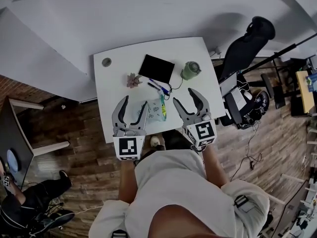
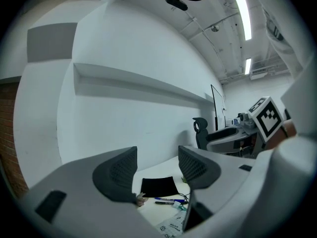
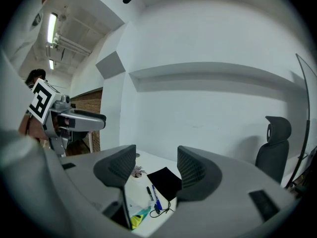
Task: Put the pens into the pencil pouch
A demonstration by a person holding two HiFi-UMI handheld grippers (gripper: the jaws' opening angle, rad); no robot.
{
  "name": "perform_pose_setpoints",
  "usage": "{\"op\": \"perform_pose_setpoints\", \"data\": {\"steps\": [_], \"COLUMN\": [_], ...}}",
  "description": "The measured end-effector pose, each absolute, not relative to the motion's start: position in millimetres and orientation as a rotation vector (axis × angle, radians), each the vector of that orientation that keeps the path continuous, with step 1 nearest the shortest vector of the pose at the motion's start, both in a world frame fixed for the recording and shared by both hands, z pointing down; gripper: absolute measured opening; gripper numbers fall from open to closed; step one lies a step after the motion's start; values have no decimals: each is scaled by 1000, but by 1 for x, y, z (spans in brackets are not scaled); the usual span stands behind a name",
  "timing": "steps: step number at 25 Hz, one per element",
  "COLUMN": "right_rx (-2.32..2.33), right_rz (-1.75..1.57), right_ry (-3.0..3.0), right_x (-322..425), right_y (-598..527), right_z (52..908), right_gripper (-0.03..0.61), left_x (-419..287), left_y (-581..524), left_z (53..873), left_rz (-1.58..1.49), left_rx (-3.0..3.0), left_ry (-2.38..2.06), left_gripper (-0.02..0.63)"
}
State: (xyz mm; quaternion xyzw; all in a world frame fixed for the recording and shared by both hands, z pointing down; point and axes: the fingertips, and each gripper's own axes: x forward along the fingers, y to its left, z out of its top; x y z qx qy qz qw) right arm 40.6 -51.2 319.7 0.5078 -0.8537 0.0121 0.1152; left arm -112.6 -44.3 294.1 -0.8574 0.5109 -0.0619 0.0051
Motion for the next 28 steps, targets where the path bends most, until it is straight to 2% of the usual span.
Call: {"op": "perform_pose_setpoints", "data": {"steps": [13,28], "right_rx": [1318,976], "right_rz": [145,225], "right_ry": [-2434,-2374], "right_x": [55,49], "right_y": [-97,-116], "right_z": [389,490], "right_gripper": [248,176], "left_x": [-96,-75], "left_y": [-87,-101], "left_z": [342,415], "left_rz": [-316,-528], "left_rx": [-2723,-2773], "left_ry": [1701,1769], "left_gripper": [239,224]}}
